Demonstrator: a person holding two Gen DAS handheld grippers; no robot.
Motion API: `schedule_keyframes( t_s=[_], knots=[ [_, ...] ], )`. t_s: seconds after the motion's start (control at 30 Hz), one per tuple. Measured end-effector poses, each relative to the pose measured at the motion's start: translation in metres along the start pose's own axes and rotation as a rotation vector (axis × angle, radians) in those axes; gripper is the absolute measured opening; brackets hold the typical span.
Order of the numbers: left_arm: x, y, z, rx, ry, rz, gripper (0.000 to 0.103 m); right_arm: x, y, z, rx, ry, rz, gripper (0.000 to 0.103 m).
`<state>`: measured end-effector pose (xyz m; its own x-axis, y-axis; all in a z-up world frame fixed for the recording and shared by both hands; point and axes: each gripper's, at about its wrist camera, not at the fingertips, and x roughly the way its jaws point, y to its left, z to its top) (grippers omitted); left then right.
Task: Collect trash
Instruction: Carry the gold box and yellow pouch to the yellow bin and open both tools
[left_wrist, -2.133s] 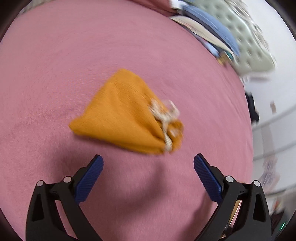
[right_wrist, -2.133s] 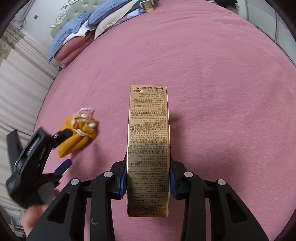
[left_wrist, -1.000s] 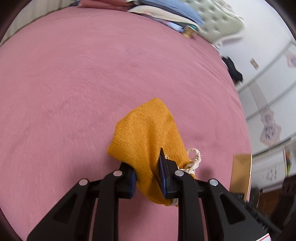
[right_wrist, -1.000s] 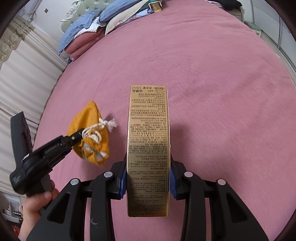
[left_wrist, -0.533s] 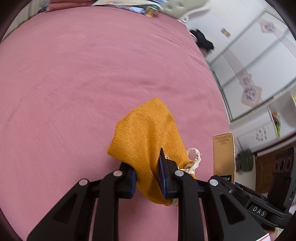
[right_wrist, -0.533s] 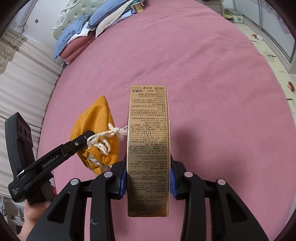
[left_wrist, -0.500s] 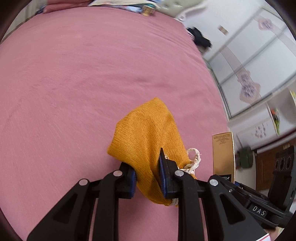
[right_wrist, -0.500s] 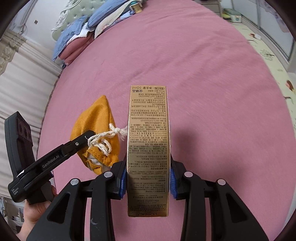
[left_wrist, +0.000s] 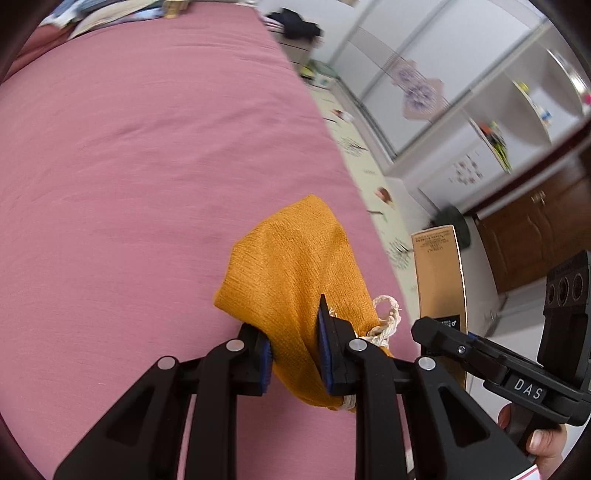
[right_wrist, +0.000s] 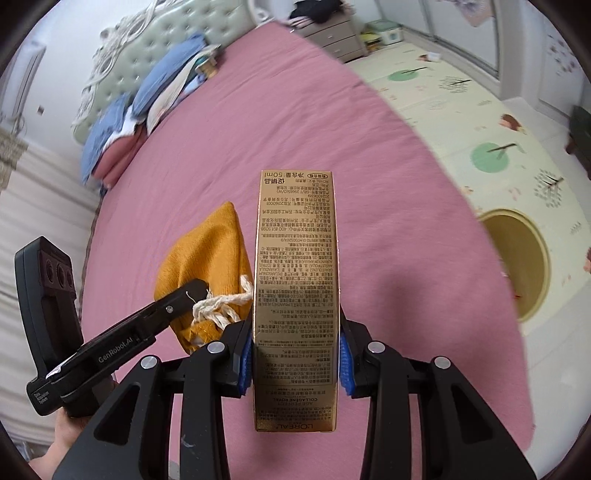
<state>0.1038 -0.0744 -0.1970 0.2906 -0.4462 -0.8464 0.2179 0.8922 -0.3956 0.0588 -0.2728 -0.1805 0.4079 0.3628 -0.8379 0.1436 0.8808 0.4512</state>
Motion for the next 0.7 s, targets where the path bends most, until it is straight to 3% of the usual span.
schedule_keyframes(
  t_s=[0.4,0.7],
  knots=[
    [0.055,-0.145,-0.005,0.131,0.097,-0.081,0.02,-0.091,-0.136,0.003,0.138,-0.053,-0.068,0.035],
    [0.113,-0.221,0.001,0.223,0.172,-0.114,0.02,-0.114,-0.224,0.017,0.24,-0.079,-0.097,0.035]
  ],
)
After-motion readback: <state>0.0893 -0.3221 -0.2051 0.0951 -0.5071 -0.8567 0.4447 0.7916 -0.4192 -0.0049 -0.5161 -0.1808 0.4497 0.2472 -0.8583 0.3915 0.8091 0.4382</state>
